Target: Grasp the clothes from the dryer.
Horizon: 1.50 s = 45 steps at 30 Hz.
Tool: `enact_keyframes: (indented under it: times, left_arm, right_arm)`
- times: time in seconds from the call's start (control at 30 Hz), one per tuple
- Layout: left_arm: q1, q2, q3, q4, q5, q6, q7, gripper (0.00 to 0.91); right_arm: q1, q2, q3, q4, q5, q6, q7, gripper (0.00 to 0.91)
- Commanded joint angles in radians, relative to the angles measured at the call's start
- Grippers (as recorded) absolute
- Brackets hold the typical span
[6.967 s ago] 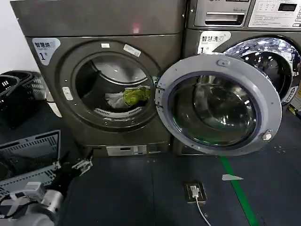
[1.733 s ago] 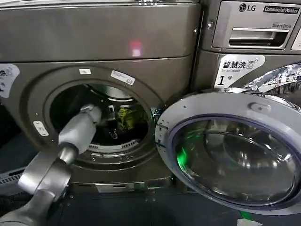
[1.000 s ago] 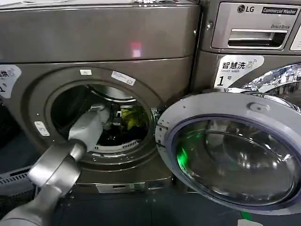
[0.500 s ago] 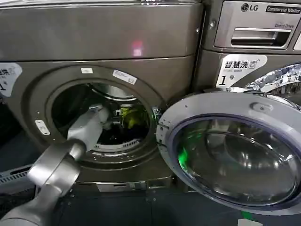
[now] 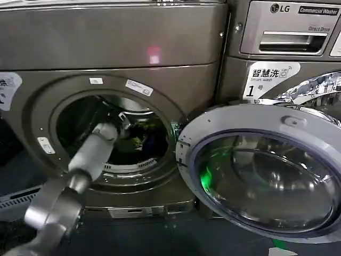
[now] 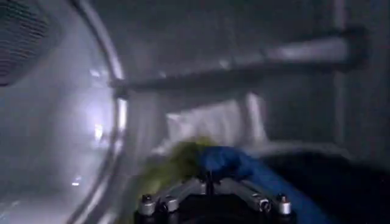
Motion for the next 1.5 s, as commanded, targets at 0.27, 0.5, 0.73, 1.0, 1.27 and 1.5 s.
enact_keyframes:
  times: [0.27, 0.5, 0.73, 1.0, 1.27, 1.5]
  left_arm:
    - [0.422, -0.027, -0.319, -0.589, -0.261, 0.025, -0.714, 0.0]
    - [0.577, -0.05, -0.393, -0.814, -0.27, -0.042, -0.847, 0.0]
    - [0.626, -0.067, -0.415, -0.901, -0.249, -0.117, -0.877, 0.0]
    - [0.628, -0.069, -0.403, -0.9, -0.239, -0.123, -0.864, 0.0]
    - [0.617, -0.067, -0.402, -0.887, -0.233, -0.112, -0.856, 0.0]
    - [0.627, -0.064, -0.392, -0.896, -0.233, -0.102, -0.849, 0.0]
  right_arm:
    - [0.004, -0.001, -0.002, 0.0, 0.001, 0.011, 0.006, 0.907]
    - [0.006, -0.001, -0.011, 0.003, 0.005, 0.033, 0.019, 0.907]
    - [0.003, -0.001, -0.004, 0.002, 0.002, 0.051, 0.021, 0.907]
    - [-0.003, -0.004, 0.001, -0.004, 0.009, 0.068, 0.039, 0.907]
    - [-0.005, -0.007, 0.002, -0.004, 0.01, 0.071, 0.04, 0.907]
    - [-0.001, -0.004, 0.002, 0.002, 0.009, 0.068, 0.034, 0.907]
